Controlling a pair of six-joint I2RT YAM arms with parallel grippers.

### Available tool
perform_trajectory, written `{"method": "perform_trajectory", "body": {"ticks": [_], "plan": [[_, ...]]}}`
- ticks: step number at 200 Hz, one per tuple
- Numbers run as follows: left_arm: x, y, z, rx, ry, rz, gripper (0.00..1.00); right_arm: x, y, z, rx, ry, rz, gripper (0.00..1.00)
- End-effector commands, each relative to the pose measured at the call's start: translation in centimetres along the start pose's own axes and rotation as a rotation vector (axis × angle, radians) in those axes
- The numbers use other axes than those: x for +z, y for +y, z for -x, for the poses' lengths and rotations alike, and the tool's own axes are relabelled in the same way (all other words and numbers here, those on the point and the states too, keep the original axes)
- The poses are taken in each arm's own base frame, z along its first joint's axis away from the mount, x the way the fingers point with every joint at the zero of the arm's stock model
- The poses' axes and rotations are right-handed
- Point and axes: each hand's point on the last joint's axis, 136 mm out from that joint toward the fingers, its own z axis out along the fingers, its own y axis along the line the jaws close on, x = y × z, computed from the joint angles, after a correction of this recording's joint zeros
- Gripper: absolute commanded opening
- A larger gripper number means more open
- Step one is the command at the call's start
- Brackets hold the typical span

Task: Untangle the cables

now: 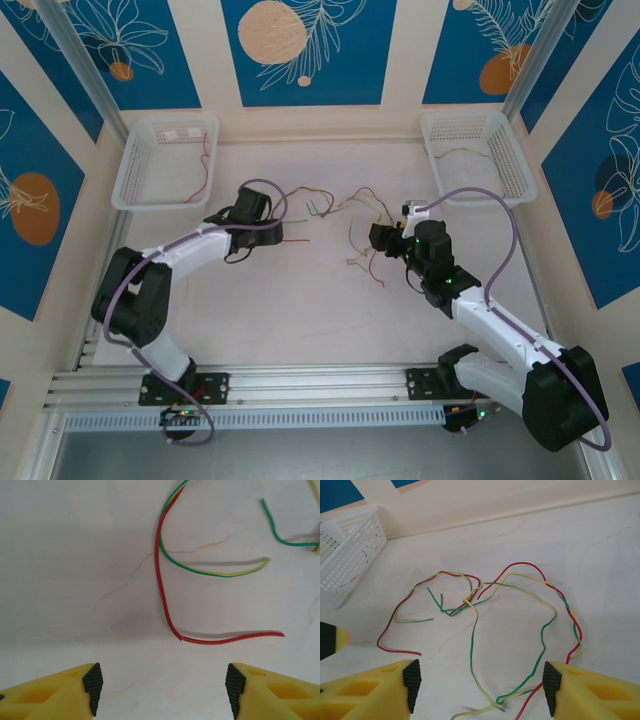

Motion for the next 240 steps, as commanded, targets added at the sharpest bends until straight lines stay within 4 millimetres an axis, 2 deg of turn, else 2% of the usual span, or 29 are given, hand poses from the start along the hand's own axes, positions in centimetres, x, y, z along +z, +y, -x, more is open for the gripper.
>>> {"method": "perform_trajectory", "body": {"ticks": [1, 23, 48, 71, 103, 143, 171, 177, 209, 240], "plan": [[1.2, 0.2, 0.4, 0.039, 0.042, 0.058, 0.67, -0.3, 0.6, 2.5, -0.024, -0.071, -0.003, 0.68], [2.8, -0.2, 0.7, 0.067, 0.084, 0.078, 0.66, -0.4, 0.7, 2.6, -0.031, -0.07, -0.005, 0.68], [4.3, 0.7, 0.8, 0.08, 0.112, 0.159, 0.65, -0.7, 0.7, 2.8, -0.036, -0.077, -0.012, 0.68], [4.9, 1.1, 0.9, 0.153, 0.121, 0.265, 0.64, -1.0, 0.4, 2.7, -0.04, -0.083, -0.02, 0.69], [6.4, 1.0, 0.4, 0.173, 0.17, 0.286, 0.6, -1.2, 0.1, 2.5, -0.037, -0.084, -0.035, 0.69], [7.8, 1.7, -1.2, 0.193, 0.237, 0.318, 0.4, -1.8, -0.3, 2.7, -0.045, -0.104, -0.049, 0.69], [8.4, 1.6, -2.0, 0.184, 0.258, 0.285, 0.05, -2.4, -0.6, 2.9, -0.051, -0.123, -0.064, 0.69], [8.4, 1.5, -2.1, 0.183, 0.26, 0.279, 0.0, -2.4, -0.6, 2.8, -0.052, -0.123, -0.062, 0.7], [7.5, 2.0, -1.6, 0.192, 0.24, 0.302, 0.0, -2.5, -0.6, 2.8, -0.048, -0.117, -0.062, 0.7], [4.5, 2.2, 0.0, 0.184, 0.153, 0.293, 0.0, -2.5, -0.1, 2.7, -0.045, -0.11, -0.036, 0.7]]}}
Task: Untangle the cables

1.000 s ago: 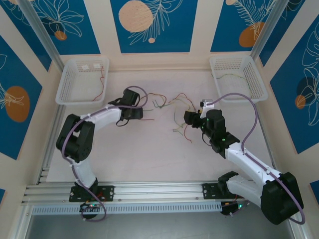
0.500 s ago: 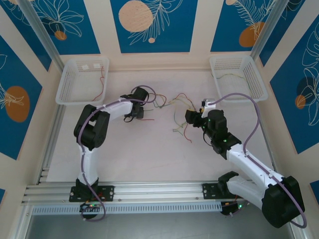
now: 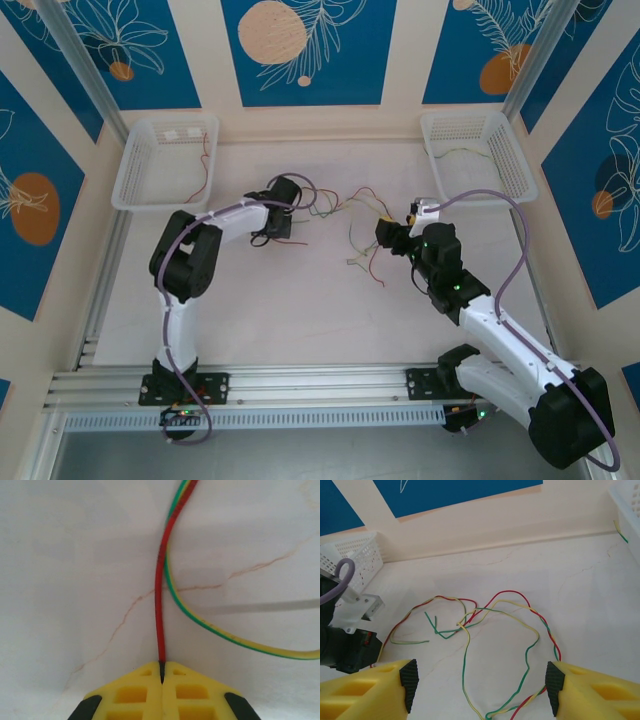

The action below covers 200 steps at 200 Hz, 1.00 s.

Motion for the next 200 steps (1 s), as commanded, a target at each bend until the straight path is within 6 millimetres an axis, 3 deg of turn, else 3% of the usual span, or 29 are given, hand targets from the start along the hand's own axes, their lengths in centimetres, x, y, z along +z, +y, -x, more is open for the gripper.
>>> {"method": "perform_trajectory", "body": {"ticks": [1, 46, 96, 135, 170, 200], "plan": [[-2.0, 2.4, -0.9, 0.007, 0.0, 0.051, 0.0, -0.3, 0.1, 0.1, -0.011, -0.011, 0.005, 0.7], [-6.6, 3.4, 0.1, -0.014, -0.106, 0.001, 0.0, 0.1, 2.3, 0.0, -0.031, 0.007, 0.114, 0.71], [-13.5, 5.2, 1.8, -0.036, -0.292, -0.048, 0.0, -0.5, 9.9, -0.6, -0.214, 0.04, 0.419, 0.71], [-19.4, 4.8, 3.1, 0.01, -0.465, -0.187, 0.0, -1.0, 14.9, -0.6, -0.338, 0.025, 0.552, 0.71], [-23.6, 4.3, 3.4, 0.059, -0.594, -0.292, 0.0, -0.9, 16.6, 0.6, -0.356, -0.004, 0.582, 0.71], [-25.8, 3.6, 3.1, 0.086, -0.662, -0.382, 0.0, -0.7, 17.2, 1.7, -0.353, -0.028, 0.586, 0.71]]}}
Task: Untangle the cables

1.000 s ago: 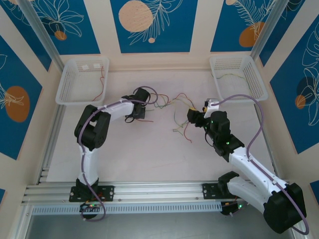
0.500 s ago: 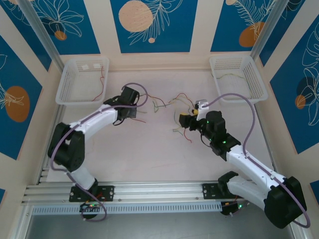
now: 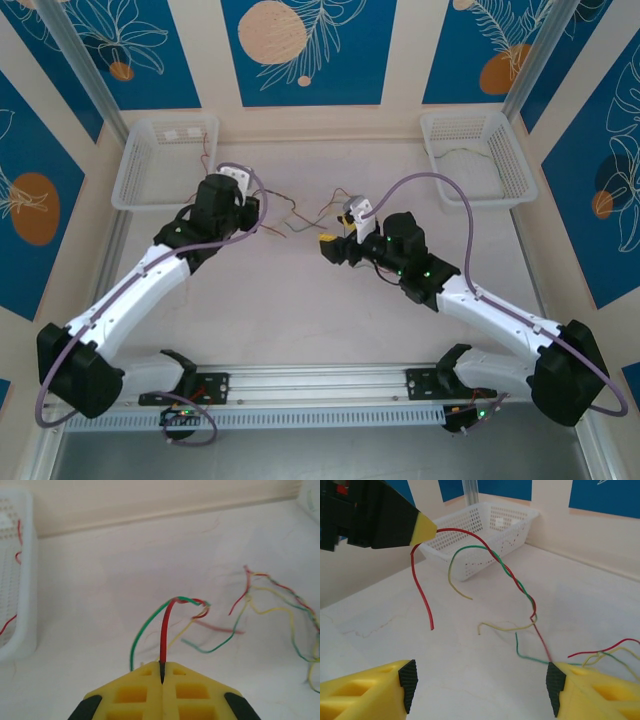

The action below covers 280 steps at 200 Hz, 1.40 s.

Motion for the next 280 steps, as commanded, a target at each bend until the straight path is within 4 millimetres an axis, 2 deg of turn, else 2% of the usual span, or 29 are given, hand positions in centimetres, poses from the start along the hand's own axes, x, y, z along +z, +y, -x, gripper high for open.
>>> {"method": "perform_trajectory", "body": {"ticks": [1, 30, 74, 96, 112, 131, 166, 190, 220, 256, 280], "plan": [[-1.1, -1.7, 1.1, 0.031, -0.071, -0.114, 0.0, 0.1, 0.5, 2.9, -0.045, -0.076, 0.014, 0.72], [-2.8, -3.8, 2.5, 0.038, -0.156, -0.252, 0.0, 0.4, 0.1, 3.3, -0.03, -0.083, 0.003, 0.72], [-5.5, -4.6, 5.0, 0.031, -0.263, -0.312, 0.0, -0.2, 0.3, 3.7, 0.002, -0.12, 0.022, 0.72], [-6.5, -6.6, 5.1, 0.058, -0.297, -0.439, 0.0, -1.0, -0.2, 4.5, 0.073, -0.154, 0.027, 0.72], [-6.7, -6.9, 5.0, 0.046, -0.32, -0.467, 0.0, -1.5, -0.2, 5.4, 0.171, -0.171, 0.1, 0.71], [-6.8, -7.3, 4.8, 0.04, -0.333, -0.494, 0.0, -1.4, 0.8, 6.3, 0.281, -0.178, 0.217, 0.7], [-6.9, -7.9, 5.0, 0.037, -0.33, -0.534, 0.0, 1.2, 3.3, 6.6, 0.398, -0.085, 0.393, 0.69], [-7.1, -8.2, 5.0, 0.04, -0.333, -0.55, 0.0, 3.3, 3.4, 6.0, 0.456, -0.052, 0.411, 0.68], [-7.6, -8.7, 4.9, 0.037, -0.333, -0.586, 0.0, 5.2, 3.4, 6.1, 0.485, -0.037, 0.416, 0.68], [-7.6, -8.6, 4.9, 0.022, -0.338, -0.583, 0.0, 7.1, 4.4, 6.6, 0.52, -0.029, 0.467, 0.68], [-7.8, -8.9, 5.0, 0.02, -0.343, -0.603, 0.0, 8.3, 4.2, 6.6, 0.559, -0.045, 0.442, 0.7]]}}
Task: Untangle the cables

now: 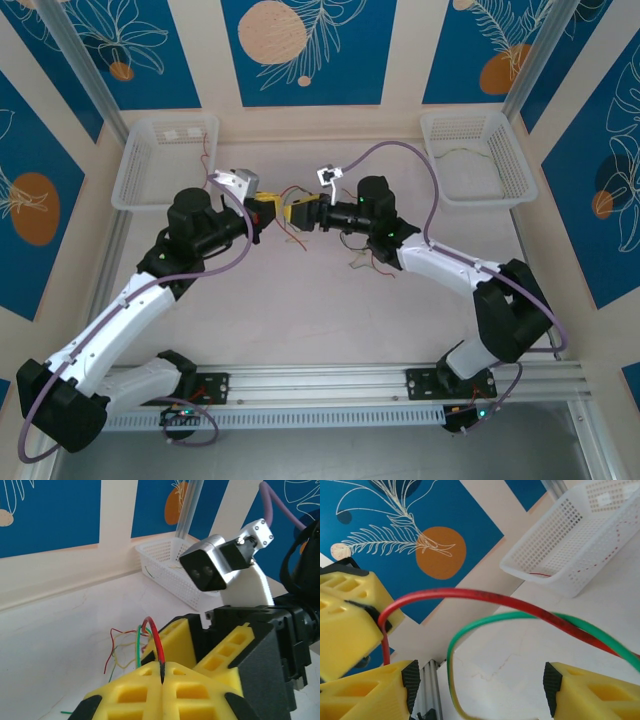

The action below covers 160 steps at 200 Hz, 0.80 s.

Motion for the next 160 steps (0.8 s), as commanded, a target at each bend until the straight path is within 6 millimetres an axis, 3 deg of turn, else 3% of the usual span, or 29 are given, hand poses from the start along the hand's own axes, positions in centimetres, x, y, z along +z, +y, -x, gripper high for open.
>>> {"method": "perform_trajectory", "body": {"ticks": [1, 34, 65, 84, 123, 140, 160], "plan": [[-0.5, -1.0, 1.3, -0.001, -0.05, -0.047, 0.0, 1.0, 1.2, 1.5, 0.022, -0.049, 0.042, 0.7], [-0.6, -1.1, 1.2, 0.001, -0.051, -0.046, 0.0, 1.8, 0.8, 1.7, 0.016, -0.072, 0.023, 0.64], [-0.8, -0.4, 1.1, 0.004, -0.06, 0.0, 0.0, 1.9, 0.8, 1.7, -0.021, -0.081, -0.006, 0.38], [-1.2, 1.3, 0.8, 0.001, -0.07, 0.097, 0.0, 1.7, 0.9, 1.2, -0.05, -0.057, -0.017, 0.29], [-3.1, 6.7, -0.4, -0.027, -0.079, 0.412, 0.0, 0.6, 0.7, -0.9, -0.109, 0.028, -0.046, 0.06], [-4.6, 8.5, -0.5, -0.047, -0.102, 0.533, 0.0, -0.3, 0.7, -1.8, -0.143, 0.054, -0.066, 0.0], [-5.9, 9.7, -0.5, -0.057, -0.121, 0.606, 0.0, -2.0, 0.2, -2.1, -0.186, 0.033, -0.132, 0.0]]}}
